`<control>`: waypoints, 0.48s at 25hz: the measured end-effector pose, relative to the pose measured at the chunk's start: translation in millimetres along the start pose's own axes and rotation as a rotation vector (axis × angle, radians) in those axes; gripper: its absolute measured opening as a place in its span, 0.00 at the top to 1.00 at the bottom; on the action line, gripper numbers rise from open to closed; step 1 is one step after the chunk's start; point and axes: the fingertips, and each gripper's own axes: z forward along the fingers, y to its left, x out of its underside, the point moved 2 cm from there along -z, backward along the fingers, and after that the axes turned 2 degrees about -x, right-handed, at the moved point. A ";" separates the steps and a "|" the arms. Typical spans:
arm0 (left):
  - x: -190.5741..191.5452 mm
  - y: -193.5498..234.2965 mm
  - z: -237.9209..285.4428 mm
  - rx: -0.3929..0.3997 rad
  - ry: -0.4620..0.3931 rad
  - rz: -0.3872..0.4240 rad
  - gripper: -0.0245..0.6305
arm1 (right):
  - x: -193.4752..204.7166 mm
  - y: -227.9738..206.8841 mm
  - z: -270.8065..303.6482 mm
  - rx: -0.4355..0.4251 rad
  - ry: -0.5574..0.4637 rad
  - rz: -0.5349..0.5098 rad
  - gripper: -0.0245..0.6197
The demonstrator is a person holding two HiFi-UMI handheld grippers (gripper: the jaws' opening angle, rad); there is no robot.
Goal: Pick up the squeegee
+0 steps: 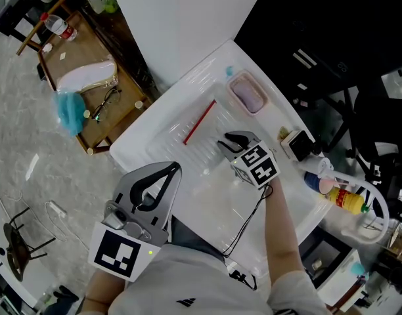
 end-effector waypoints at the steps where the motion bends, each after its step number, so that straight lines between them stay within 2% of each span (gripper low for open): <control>1: 0.1 0.0 0.1 0.001 0.000 0.001 0.94 | 0.0 0.0 0.1 0.001 0.004 0.002 0.77; 12: -0.6 -2.3 -4.0 0.001 -0.010 0.006 0.94 | -1.3 0.7 0.6 0.052 0.055 0.030 0.81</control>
